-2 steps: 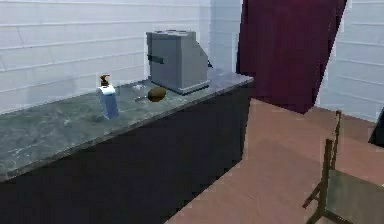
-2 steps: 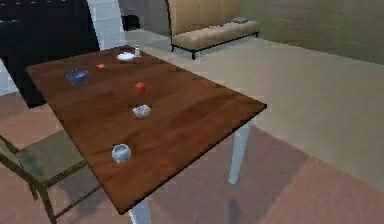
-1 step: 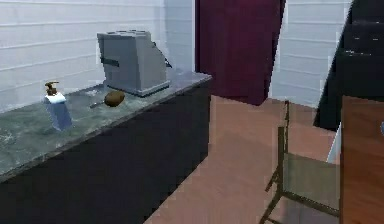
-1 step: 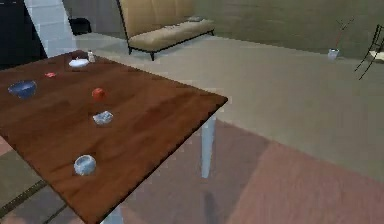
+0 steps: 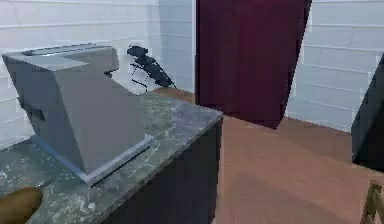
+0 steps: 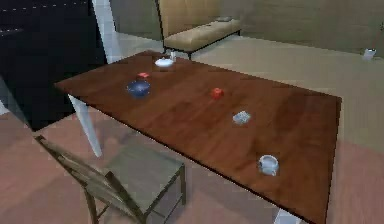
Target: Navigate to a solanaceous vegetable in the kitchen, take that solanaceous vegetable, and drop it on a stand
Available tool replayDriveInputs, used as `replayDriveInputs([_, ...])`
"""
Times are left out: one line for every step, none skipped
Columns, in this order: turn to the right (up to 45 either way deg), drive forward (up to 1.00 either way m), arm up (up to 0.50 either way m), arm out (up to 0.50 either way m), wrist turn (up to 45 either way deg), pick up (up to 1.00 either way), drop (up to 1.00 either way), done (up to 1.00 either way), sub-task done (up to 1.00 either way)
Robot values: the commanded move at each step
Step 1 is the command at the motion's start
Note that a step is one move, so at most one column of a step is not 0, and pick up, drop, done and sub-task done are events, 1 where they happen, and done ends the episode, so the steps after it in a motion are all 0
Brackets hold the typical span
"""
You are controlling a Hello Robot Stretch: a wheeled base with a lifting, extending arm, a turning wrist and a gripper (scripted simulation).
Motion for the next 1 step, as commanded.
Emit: replayDriveInputs([-45.0, 0.00, 0.00, 0.00, 0.0, 0.00, 0.00, 0.00, 0.00])
